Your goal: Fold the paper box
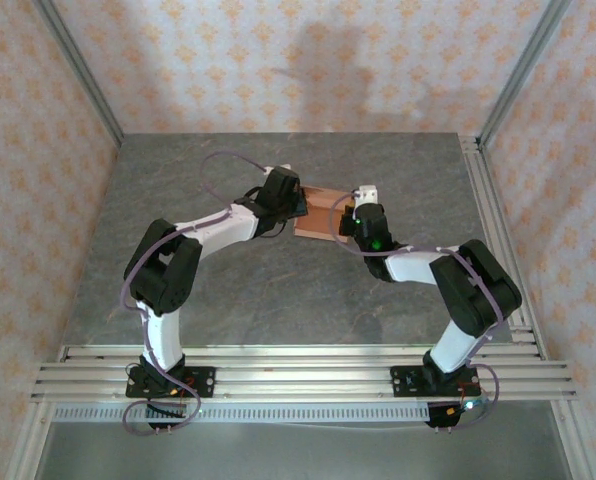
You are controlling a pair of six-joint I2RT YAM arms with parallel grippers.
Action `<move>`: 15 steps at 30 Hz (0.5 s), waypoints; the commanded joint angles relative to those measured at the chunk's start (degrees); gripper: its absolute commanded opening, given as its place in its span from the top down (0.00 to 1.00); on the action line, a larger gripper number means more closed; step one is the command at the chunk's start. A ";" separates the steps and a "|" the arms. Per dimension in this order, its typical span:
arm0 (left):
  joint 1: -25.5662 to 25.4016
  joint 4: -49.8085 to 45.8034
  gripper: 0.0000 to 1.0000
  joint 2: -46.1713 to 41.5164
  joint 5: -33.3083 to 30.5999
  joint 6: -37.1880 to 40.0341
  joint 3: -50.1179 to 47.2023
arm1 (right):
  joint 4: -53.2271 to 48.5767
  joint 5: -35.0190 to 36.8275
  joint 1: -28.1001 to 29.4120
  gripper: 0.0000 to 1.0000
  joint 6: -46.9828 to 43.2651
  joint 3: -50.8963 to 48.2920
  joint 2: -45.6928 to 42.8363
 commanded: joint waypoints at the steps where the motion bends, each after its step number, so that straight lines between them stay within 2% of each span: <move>1: -1.03 -1.47 1.00 -1.78 0.33 -2.17 -2.99 | 2.74 -0.43 1.64 1.00 -0.86 -2.10 1.40; 9: -1.00 1.05 1.00 -1.69 0.33 -3.17 -5.34 | 4.15 0.14 2.53 1.00 0.30 -3.41 2.48; 15: -1.05 0.46 1.00 -1.97 0.51 -2.29 -5.48 | -5.20 1.20 2.56 1.00 3.56 1.43 0.08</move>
